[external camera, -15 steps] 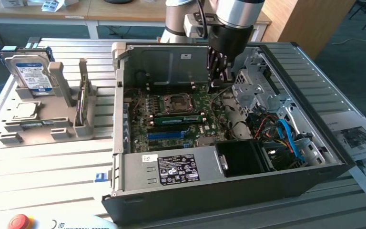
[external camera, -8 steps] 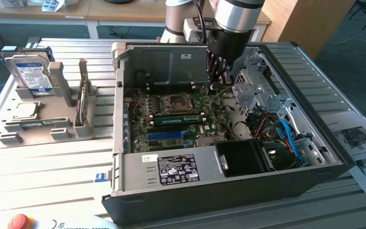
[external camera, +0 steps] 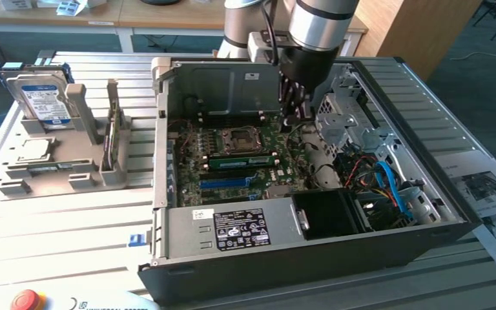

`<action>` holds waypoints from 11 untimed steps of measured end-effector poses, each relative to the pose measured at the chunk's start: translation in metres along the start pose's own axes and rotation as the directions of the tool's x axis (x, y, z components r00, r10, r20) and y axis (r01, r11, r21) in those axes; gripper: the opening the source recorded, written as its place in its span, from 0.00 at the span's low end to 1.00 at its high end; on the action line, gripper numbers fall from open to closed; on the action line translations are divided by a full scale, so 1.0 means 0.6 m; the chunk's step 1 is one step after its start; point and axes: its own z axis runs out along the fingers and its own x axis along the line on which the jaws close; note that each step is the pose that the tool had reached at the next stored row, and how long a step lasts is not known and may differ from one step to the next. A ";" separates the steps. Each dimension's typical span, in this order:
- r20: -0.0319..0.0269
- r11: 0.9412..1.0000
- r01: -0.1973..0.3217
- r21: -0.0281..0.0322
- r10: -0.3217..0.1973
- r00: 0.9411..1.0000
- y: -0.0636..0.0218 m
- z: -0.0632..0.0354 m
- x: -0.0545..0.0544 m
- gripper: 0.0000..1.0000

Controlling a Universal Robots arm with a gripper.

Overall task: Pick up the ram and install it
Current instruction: 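Press down the ram until it locks into place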

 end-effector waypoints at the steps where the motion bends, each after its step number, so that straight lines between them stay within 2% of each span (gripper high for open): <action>1: 0.000 1.000 0.000 0.000 0.000 1.000 0.000 0.002 0.000 0.11; 11: 0.000 1.000 0.000 0.001 0.000 1.000 0.000 0.021 0.000 0.11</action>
